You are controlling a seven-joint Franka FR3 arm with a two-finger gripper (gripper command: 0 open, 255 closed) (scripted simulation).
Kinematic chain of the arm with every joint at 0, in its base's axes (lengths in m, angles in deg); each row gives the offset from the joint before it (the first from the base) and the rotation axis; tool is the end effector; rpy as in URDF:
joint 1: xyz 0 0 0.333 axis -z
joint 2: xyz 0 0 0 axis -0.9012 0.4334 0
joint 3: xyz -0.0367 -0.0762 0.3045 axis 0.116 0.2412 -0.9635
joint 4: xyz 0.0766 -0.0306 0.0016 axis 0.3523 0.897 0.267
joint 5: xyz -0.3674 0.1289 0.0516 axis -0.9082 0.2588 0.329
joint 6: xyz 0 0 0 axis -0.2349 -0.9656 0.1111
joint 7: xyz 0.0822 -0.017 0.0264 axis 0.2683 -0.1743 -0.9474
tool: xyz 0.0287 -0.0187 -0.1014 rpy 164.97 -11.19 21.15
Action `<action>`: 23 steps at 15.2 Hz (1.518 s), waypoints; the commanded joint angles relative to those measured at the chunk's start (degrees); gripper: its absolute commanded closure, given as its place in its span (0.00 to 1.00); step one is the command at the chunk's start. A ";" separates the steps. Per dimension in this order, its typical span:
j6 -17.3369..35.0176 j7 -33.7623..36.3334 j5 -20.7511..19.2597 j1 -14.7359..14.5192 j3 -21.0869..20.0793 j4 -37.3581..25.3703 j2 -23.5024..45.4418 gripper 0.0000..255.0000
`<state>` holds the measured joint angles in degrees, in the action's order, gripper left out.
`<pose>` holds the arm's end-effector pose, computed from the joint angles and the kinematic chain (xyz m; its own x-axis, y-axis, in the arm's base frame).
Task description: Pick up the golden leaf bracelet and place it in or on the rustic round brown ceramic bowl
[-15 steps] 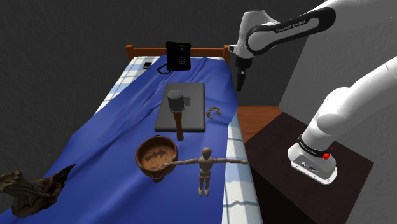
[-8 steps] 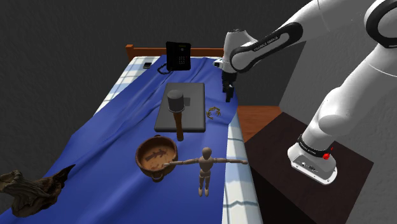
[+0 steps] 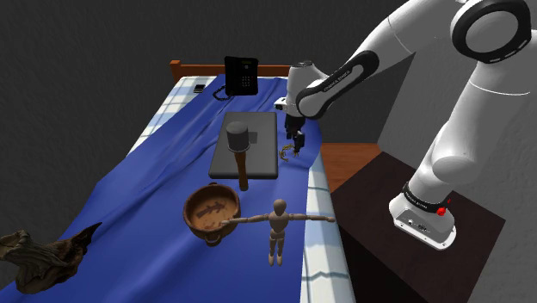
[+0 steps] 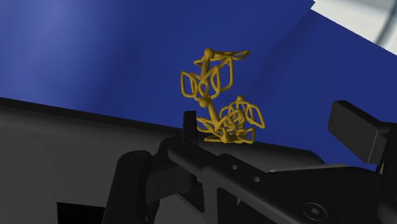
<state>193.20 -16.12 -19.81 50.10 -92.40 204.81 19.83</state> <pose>0.4704 0.1780 0.2927 0.3979 0.9169 0.0329 0.9173 -0.3969 -0.0326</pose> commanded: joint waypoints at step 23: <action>5.02 0.16 -0.50 -0.27 -0.01 0.54 4.43 1.00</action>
<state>198.33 -16.03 -20.32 50.07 -92.18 204.94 22.92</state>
